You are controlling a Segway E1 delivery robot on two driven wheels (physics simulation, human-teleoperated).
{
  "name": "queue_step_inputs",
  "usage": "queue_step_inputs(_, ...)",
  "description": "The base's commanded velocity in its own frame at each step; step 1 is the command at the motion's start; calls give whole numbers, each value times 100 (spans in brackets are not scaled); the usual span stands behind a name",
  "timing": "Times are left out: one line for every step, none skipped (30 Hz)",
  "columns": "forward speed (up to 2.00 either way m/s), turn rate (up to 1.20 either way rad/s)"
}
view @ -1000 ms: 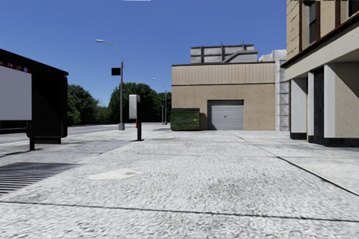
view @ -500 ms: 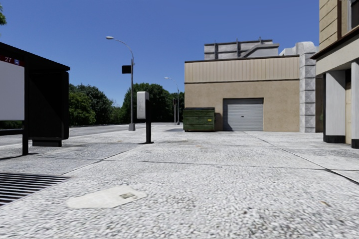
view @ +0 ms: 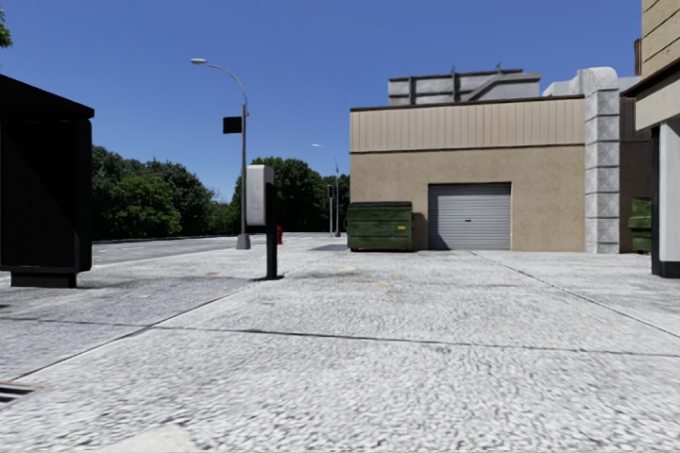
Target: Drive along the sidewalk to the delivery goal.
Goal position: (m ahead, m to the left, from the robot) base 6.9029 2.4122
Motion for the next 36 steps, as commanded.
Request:
queue_step_inputs(172, 0)
queue_step_inputs(172, 0)
queue_step_inputs(172, 0)
queue_step_inputs(172, 0)
queue_step_inputs(172, 0)
queue_step_inputs(172, 0)
queue_step_inputs(172, 0)
queue_step_inputs(172, 0)
queue_step_inputs(172, 0)
queue_step_inputs(172, 0)
queue_step_inputs(172, 0)
queue_step_inputs(172, 0)
queue_step_inputs(172, 0)
queue_step_inputs(172, 0)
queue_step_inputs(172, 0)
queue_step_inputs(172, 0)
queue_step_inputs(172, 0)
queue_step_inputs(172, 0)
queue_step_inputs(172, 0)
queue_step_inputs(172, 0)
queue_step_inputs(172, 0)
queue_step_inputs(172, 0)
queue_step_inputs(172, 0)
queue_step_inputs(172, 0)
queue_step_inputs(172, 0)
queue_step_inputs(172, 0)
queue_step_inputs(172, 0)
queue_step_inputs(172, 0)
queue_step_inputs(172, 0)
queue_step_inputs(172, 0)
queue_step_inputs(172, 0)
queue_step_inputs(172, 0)
queue_step_inputs(172, 0)
queue_step_inputs(172, 0)
queue_step_inputs(172, 0)
queue_step_inputs(172, 0)
